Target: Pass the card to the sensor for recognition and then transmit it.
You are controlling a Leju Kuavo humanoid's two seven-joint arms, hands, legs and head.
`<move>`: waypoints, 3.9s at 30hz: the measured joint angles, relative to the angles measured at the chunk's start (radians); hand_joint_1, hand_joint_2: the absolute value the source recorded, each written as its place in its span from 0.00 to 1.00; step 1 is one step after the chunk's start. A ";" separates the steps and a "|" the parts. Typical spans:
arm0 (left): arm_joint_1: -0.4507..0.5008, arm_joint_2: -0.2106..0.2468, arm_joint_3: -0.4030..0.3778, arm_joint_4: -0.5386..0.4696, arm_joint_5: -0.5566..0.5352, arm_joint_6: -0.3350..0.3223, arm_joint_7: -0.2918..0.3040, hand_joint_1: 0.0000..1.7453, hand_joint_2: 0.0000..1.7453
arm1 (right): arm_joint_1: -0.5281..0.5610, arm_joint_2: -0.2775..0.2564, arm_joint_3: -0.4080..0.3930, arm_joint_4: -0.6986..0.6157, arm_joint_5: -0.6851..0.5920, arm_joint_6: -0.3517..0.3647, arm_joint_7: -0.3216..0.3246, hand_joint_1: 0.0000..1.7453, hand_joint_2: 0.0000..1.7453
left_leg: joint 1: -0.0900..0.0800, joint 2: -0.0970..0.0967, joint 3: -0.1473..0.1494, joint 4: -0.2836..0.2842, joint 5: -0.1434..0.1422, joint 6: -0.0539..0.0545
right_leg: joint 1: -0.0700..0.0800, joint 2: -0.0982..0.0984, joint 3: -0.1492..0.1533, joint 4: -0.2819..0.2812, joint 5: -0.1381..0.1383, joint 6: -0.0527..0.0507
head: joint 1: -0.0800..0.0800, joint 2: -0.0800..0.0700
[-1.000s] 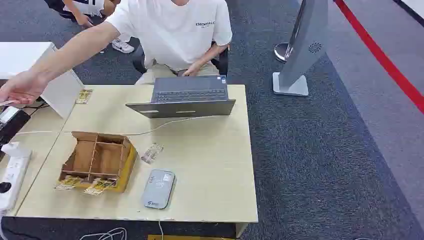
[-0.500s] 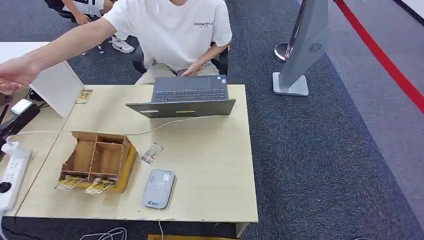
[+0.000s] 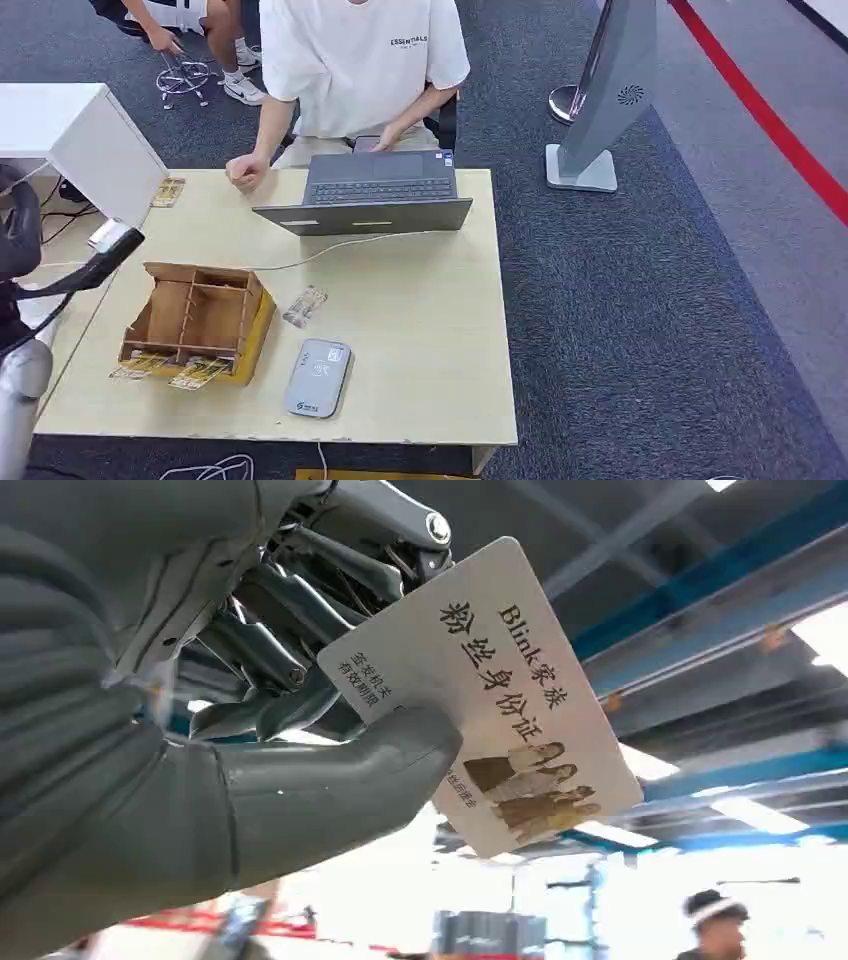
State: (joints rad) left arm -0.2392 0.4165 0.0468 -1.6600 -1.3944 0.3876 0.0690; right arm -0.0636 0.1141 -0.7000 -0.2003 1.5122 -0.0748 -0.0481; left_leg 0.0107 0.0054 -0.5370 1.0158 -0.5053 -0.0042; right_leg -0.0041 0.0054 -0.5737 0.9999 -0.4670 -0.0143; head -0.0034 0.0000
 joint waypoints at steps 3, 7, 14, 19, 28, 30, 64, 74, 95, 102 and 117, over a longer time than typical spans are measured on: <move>0.032 -0.040 -0.122 -0.110 -0.065 -0.001 0.029 1.00 1.00 | 0.001 0.000 0.000 0.000 -0.009 0.000 0.000 0.00 1.00 | 0.000 0.000 -0.001 0.001 0.000 0.000 | 0.000 0.000 0.000 0.000 0.001 0.001 | 0.001 0.000; 0.047 -0.071 -0.307 -0.204 -0.102 -0.001 0.068 1.00 1.00 | 0.003 0.000 0.000 0.003 -0.015 -0.002 -0.006 0.00 1.00 | 0.000 0.000 -0.001 0.001 -0.001 0.001 | 0.000 0.000 0.000 0.000 0.001 0.002 | 0.002 0.000; 0.063 -0.096 -0.474 -0.223 -0.099 -0.099 0.127 1.00 1.00 | 0.007 0.000 -0.004 0.003 -0.028 -0.002 -0.005 0.00 1.00 | 0.001 0.000 0.000 0.000 0.000 0.000 | 0.000 0.000 0.000 0.000 0.001 0.002 | 0.001 0.000; 0.078 -0.113 -0.509 -0.151 -0.070 -0.255 0.160 1.00 1.00 | 0.008 0.000 -0.011 0.003 -0.038 -0.003 0.007 0.00 1.00 | 0.001 0.000 0.000 0.000 0.000 0.000 | 0.000 0.000 -0.001 0.001 0.001 0.002 | 0.001 0.000; 0.094 -0.130 -0.566 -0.024 -0.069 -0.342 0.168 1.00 1.00 | 0.011 0.000 -0.026 0.003 -0.045 -0.003 0.010 0.00 1.00 | 0.000 0.000 -0.001 0.000 0.000 0.000 | 0.000 0.000 -0.001 0.001 0.001 0.002 | 0.001 0.000; 0.102 -0.132 -0.581 -0.012 -0.051 -0.356 0.164 1.00 1.00 | 0.012 0.000 -0.026 0.003 -0.045 -0.002 0.009 0.00 1.00 | 0.000 0.000 -0.001 0.000 0.000 0.000 | 0.000 0.000 -0.001 0.001 0.001 0.002 | 0.001 0.000; 0.164 -0.081 -0.679 0.030 -0.032 -0.553 0.253 1.00 1.00 | 0.014 0.000 -0.050 0.003 -0.057 -0.019 0.013 0.00 1.00 | 0.001 0.000 -0.001 0.000 0.000 0.000 | 0.000 -0.001 -0.001 0.001 0.001 0.002 | 0.001 0.000; 0.147 -0.007 -0.679 0.036 0.124 -0.593 0.199 1.00 1.00 | 0.014 0.000 -0.050 0.003 -0.045 -0.018 0.006 0.00 1.00 | 0.001 -0.001 -0.001 0.000 0.001 0.000 | 0.000 -0.001 -0.001 0.001 0.001 0.002 | 0.001 0.000; -0.077 -0.124 -0.405 -0.163 -0.093 0.061 0.098 1.00 1.00 | 0.003 0.000 0.005 0.005 0.033 0.006 -0.006 0.00 1.00 | 0.001 -0.002 -0.003 0.002 0.004 0.001 | 0.000 -0.003 -0.002 0.001 0.003 0.003 | 0.002 0.000; -0.317 -0.045 -0.264 0.208 -0.135 0.034 0.084 1.00 1.00 | -0.016 0.000 0.030 0.005 0.035 0.029 -0.011 0.00 1.00 | 0.001 0.001 -0.004 0.002 0.008 -0.003 | 0.001 0.000 -0.005 0.004 0.008 -0.002 | 0.001 0.000; -0.423 -0.003 -0.185 0.499 -0.120 0.052 0.093 1.00 1.00 | -0.021 0.000 0.034 0.005 0.031 0.033 0.003 0.00 1.00 | 0.001 0.001 -0.006 0.002 0.009 -0.002 | 0.001 0.001 -0.007 0.004 0.008 -0.002 | 0.000 0.000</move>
State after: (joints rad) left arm -0.6626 0.4135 -0.1381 -1.1611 -1.5141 0.4398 0.1625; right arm -0.0842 0.1141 -0.6657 -0.1957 1.5435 -0.0420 -0.0450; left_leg 0.0118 0.0062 -0.5431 1.0173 -0.4960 -0.0063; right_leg -0.0032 0.0065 -0.5811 1.0042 -0.4586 -0.0164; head -0.0038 0.0000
